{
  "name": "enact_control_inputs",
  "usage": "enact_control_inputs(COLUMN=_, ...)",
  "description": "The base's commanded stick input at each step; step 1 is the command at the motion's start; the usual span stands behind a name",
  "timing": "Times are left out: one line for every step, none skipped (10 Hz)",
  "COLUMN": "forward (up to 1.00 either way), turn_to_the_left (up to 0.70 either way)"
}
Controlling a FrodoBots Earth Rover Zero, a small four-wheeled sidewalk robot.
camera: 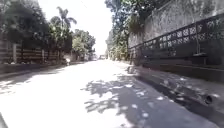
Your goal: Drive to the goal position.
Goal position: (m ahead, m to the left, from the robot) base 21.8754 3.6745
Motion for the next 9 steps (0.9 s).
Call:
enact_control_inputs(forward=0.7, turn_to_the_left=0.0)
enact_control_inputs(forward=0.7, turn_to_the_left=0.0)
enact_control_inputs(forward=0.7, turn_to_the_left=0.0)
enact_control_inputs(forward=0.7, turn_to_the_left=0.0)
enact_control_inputs(forward=0.7, turn_to_the_left=0.0)
enact_control_inputs(forward=0.7, turn_to_the_left=0.0)
enact_control_inputs(forward=0.7, turn_to_the_left=0.0)
enact_control_inputs(forward=0.7, turn_to_the_left=0.02)
enact_control_inputs(forward=0.7, turn_to_the_left=0.07)
